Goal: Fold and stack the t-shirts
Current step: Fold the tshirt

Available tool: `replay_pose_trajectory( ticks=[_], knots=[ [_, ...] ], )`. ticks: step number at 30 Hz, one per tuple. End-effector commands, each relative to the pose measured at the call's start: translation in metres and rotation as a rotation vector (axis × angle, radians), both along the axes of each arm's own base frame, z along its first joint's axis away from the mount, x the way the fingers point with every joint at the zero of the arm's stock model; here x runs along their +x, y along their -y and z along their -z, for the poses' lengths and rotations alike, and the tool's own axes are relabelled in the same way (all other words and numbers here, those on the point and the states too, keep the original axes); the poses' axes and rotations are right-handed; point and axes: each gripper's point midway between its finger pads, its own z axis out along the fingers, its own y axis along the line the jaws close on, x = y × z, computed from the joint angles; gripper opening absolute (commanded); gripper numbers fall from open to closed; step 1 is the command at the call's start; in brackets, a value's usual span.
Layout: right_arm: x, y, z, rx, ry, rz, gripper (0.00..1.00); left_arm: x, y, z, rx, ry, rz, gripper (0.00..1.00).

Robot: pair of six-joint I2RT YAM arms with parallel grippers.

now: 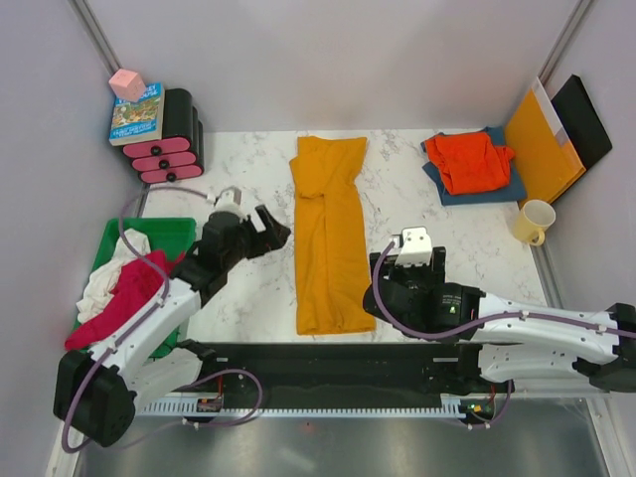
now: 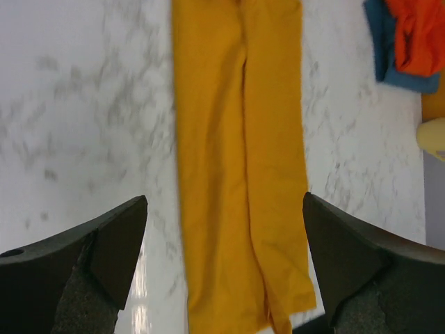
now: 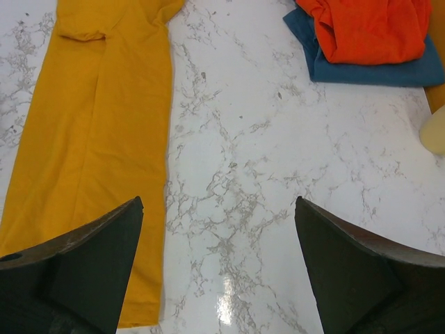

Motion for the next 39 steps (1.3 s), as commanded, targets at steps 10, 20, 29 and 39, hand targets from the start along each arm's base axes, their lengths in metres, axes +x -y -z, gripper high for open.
replay_pose_trajectory(
  ticks=[10,20,29,39],
  knots=[
    [0.003,-0.027,0.023,0.013,-0.028,-0.028,0.98,-0.172,0.035,0.122,0.204,-0.654,0.092,0.94],
    [0.000,-0.029,0.033,0.025,-0.059,-0.035,0.97,-0.196,0.034,0.140,0.186,-0.646,0.046,0.65],
    [-0.002,-0.028,0.039,0.024,-0.073,-0.035,0.97,-0.183,0.036,0.157,0.270,-0.588,0.080,0.63],
    [-0.003,-0.024,0.043,0.010,-0.079,-0.039,0.97,-0.180,0.060,0.168,0.250,-0.614,0.129,0.61]
  ],
)
